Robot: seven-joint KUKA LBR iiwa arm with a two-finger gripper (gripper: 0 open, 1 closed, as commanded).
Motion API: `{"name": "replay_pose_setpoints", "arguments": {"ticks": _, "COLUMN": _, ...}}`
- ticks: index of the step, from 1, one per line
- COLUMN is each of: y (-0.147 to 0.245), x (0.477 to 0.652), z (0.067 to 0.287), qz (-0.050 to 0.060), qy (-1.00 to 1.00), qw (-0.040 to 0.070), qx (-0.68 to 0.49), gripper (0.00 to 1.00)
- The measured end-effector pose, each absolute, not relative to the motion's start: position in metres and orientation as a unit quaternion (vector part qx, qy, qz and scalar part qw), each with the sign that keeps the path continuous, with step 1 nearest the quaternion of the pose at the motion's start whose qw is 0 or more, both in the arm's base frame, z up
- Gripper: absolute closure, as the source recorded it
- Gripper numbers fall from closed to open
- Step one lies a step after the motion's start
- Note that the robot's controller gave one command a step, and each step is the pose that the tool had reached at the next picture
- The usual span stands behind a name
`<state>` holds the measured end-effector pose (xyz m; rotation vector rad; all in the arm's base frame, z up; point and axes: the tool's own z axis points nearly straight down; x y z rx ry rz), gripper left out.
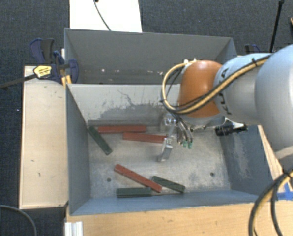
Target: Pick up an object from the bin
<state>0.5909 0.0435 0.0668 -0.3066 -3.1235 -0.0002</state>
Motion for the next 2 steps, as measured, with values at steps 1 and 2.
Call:
{"name": "replay_pose_setpoints", "arguments": {"ticks": 1, "y": 0.044, "x": 0.592, "z": 0.071, "qz": -0.001, "qy": -0.995, "qw": -0.001, "qx": -0.098, "gripper": 1.00}}
{"name": "replay_pose_setpoints", "arguments": {"ticks": 2, "y": 0.047, "x": 0.590, "z": 0.262, "qz": -0.001, "qy": -0.993, "qw": -0.006, "qx": -0.119, "gripper": 1.00}}
